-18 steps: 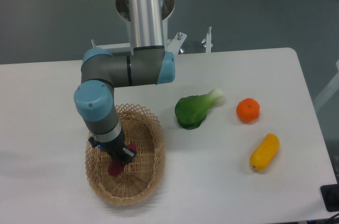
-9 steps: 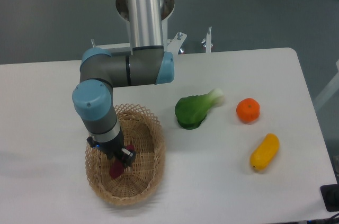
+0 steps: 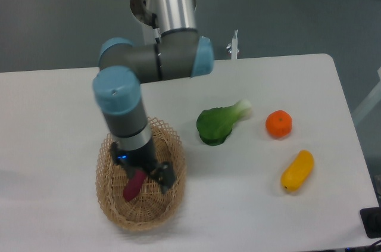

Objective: Place the sweet potato in the basket

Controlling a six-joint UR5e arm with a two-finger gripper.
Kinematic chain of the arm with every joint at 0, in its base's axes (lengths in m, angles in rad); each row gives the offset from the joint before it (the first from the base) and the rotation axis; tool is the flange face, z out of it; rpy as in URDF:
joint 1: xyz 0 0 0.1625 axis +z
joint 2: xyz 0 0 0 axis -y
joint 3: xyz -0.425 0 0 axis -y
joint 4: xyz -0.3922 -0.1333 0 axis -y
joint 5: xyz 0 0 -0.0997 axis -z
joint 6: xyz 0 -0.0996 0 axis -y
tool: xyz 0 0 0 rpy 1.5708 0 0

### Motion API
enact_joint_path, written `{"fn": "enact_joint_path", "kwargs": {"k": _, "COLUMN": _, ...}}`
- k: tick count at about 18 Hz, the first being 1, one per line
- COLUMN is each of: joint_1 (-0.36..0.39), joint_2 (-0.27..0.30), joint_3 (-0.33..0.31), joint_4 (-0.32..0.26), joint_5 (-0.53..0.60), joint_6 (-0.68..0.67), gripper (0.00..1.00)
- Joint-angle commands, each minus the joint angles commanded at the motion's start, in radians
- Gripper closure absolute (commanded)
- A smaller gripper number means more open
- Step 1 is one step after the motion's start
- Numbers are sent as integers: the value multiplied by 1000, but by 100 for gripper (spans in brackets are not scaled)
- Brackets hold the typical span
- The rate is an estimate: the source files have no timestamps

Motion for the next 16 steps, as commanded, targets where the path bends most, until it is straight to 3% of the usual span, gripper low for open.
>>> {"fn": "enact_joint_path", "kwargs": {"k": 9, "joint_1": 255, "joint_2": 78, "joint_3": 78, "joint_4": -308, "joint_5": -91, "joint_6": 349, "gripper": 0}}
{"fn": "enact_joint_path", "kwargs": {"k": 12, "joint_1": 308, "joint_2": 100, "joint_3": 80, "joint_4": -328, "joint_5": -92, "joint_6": 486, "gripper": 0}}
{"fn": "enact_joint_path", "kwargs": {"k": 16, "joint_1": 348, "joint_2": 101, "joint_3": 83, "joint_4": -347, "joint_5": -92, "joint_6": 571, "gripper": 0}}
